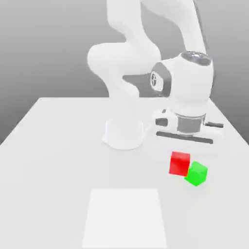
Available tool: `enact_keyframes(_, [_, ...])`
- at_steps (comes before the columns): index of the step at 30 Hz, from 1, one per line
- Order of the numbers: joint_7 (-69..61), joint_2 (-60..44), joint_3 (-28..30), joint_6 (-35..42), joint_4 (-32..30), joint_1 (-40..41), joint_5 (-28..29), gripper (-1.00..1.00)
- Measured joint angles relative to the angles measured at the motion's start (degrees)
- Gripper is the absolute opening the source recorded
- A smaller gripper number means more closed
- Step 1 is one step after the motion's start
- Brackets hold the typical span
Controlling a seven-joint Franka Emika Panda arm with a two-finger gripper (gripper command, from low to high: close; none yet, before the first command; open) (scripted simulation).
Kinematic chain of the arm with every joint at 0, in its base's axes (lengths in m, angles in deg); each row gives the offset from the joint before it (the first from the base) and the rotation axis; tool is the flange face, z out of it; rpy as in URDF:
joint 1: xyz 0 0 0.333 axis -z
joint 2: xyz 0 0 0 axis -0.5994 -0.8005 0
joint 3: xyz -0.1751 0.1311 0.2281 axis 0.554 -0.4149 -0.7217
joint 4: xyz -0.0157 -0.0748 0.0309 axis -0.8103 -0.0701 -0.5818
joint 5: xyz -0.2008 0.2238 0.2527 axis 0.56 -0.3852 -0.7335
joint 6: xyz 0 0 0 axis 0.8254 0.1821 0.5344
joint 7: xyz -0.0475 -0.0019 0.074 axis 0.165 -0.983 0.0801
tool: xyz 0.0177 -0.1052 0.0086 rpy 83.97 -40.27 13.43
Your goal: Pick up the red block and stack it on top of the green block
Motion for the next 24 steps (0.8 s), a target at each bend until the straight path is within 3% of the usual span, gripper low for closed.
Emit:
enact_keyframes(6, [13.4,5.0,-6.0,1.9,-2.2,-6.8,-8.1,-1.0])
enact_keyframes(15, [24.2,-2.2,-11.1,-3.4,-1.7,1.3,5.0,-1.0])
enact_keyframes(24, [31.7,-11.0,-11.9,-12.1,-1.8,4.8,15.8,-1.0])
